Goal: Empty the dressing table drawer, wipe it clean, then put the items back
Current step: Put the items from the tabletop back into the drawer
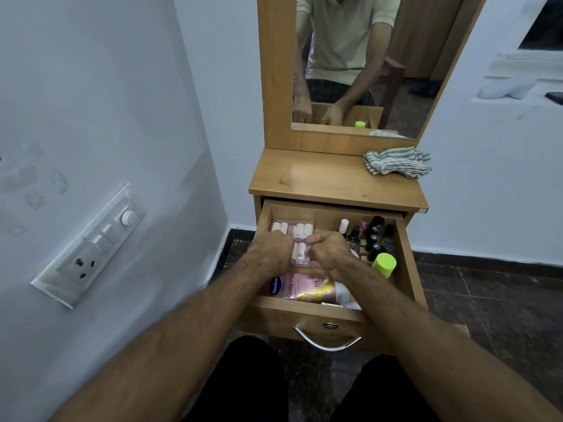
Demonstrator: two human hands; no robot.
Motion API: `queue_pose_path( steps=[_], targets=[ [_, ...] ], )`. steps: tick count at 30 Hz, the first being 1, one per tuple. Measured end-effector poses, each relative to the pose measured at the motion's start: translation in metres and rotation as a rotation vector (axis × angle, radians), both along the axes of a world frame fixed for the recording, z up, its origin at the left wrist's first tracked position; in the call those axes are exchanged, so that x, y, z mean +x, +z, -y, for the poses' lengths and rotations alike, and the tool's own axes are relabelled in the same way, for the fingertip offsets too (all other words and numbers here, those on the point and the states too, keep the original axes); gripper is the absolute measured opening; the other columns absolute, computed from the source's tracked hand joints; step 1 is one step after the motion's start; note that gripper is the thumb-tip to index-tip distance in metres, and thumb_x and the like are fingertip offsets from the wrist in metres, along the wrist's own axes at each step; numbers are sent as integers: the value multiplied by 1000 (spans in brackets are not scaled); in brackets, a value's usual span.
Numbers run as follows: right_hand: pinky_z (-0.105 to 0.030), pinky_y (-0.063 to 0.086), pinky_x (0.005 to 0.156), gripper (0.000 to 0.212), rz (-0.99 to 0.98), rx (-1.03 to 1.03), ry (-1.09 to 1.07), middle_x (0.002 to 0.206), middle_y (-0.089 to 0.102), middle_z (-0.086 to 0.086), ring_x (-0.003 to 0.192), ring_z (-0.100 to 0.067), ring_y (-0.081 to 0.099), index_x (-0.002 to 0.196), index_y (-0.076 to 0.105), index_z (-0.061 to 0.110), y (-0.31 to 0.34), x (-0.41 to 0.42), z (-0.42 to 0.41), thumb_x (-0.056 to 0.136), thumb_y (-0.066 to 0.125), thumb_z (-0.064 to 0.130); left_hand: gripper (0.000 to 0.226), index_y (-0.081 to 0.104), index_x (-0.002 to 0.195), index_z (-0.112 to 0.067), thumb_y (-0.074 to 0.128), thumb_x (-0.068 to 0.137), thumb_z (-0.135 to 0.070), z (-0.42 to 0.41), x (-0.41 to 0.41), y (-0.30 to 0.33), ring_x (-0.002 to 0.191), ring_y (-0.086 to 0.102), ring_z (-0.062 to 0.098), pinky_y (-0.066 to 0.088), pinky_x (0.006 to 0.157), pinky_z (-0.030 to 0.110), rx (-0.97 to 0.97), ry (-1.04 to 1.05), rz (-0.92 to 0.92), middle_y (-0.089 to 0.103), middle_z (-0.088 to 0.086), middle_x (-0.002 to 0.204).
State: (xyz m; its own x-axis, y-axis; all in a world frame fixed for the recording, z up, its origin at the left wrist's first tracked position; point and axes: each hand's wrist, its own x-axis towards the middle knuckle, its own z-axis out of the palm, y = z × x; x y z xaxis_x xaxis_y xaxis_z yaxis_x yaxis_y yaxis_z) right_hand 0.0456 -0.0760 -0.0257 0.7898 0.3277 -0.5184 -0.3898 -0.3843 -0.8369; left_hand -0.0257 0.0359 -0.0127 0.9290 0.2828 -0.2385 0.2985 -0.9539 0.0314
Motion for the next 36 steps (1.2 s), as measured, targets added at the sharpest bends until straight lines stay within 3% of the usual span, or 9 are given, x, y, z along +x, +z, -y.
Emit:
queue_pose_path(
  steps=[5, 10, 13, 15, 18, 22, 26, 31, 36],
  targets=[
    [-50, 64, 63, 24, 48, -64, 39, 109, 71, -14, 91, -33, 74, 101, 72, 8, 0, 0, -1, 92, 62, -11, 40, 59, 127, -11, 68, 94, -33, 3, 3, -2, 109, 62, 24, 54, 93, 37, 36, 7, -36, 64, 10, 121],
    [-43, 60, 92, 30, 111, -106, 119, 121, 70, -10, 111, -25, 68, 114, 74, 5, 5, -1, 6, 91, 63, -10, 46, 56, 133, -13, 69, 92, -29, 7, -3, 0, 111, 60, 25, 52, 93, 37, 1, 4, -63, 63, 10, 125],
    [-38, 61, 89, 25, 189, -102, 169, 112, 71, -7, 98, -18, 68, 110, 72, 11, 18, -6, 23, 92, 66, -5, 52, 53, 140, -20, 68, 91, -30, 8, -10, 8, 117, 57, 24, 50, 96, 38, -74, 8, -15, 61, 7, 131],
    [-29, 58, 75, 19, 288, -107, 255, 104, 71, -1, 85, -12, 65, 101, 72, 18, 30, -12, 42, 93, 69, 2, 50, 55, 138, -24, 69, 90, -34, 7, -16, 17, 116, 56, 22, 51, 95, 39, -109, 6, 32, 60, 4, 131],
    [-19, 48, 68, 9, 407, -167, 475, 96, 73, 4, 86, -7, 67, 99, 74, 17, 52, -22, 77, 92, 74, 13, 51, 56, 140, -27, 67, 91, -36, 6, -28, 35, 116, 57, 20, 51, 97, 39, -176, -32, 100, 60, 1, 134],
    [-21, 50, 70, 22, 505, -357, 784, 91, 76, 8, 82, -2, 68, 101, 77, 24, 80, -34, 122, 82, 84, 32, 42, 64, 131, -25, 67, 93, -39, 15, -45, 52, 104, 61, 10, 51, 95, 34, -326, -135, 141, 68, -5, 122],
    [-25, 45, 67, 20, 649, -573, 896, 93, 70, 15, 86, -5, 62, 94, 74, 35, 86, -49, 143, 77, 85, 38, 50, 68, 120, -31, 68, 83, -64, 32, -70, 58, 95, 61, 2, 53, 83, 27, -461, -229, 199, 68, -14, 107],
    [-27, 39, 61, 19, 860, -727, 795, 89, 63, 18, 83, -5, 56, 80, 63, 40, 79, -65, 139, 81, 81, 34, 47, 68, 117, -36, 71, 79, -64, 49, -86, 53, 92, 55, 7, 38, 69, 29, -134, -351, 244, 58, -18, 96],
    [-25, 33, 54, 12, 946, -786, 712, 79, 59, 16, 78, -7, 55, 79, 64, 33, 74, -71, 136, 85, 73, 30, 38, 64, 106, -39, 64, 81, -68, 55, -87, 48, 98, 56, 12, 43, 84, 36, 53, -329, 361, 65, -15, 96]
  ],
)
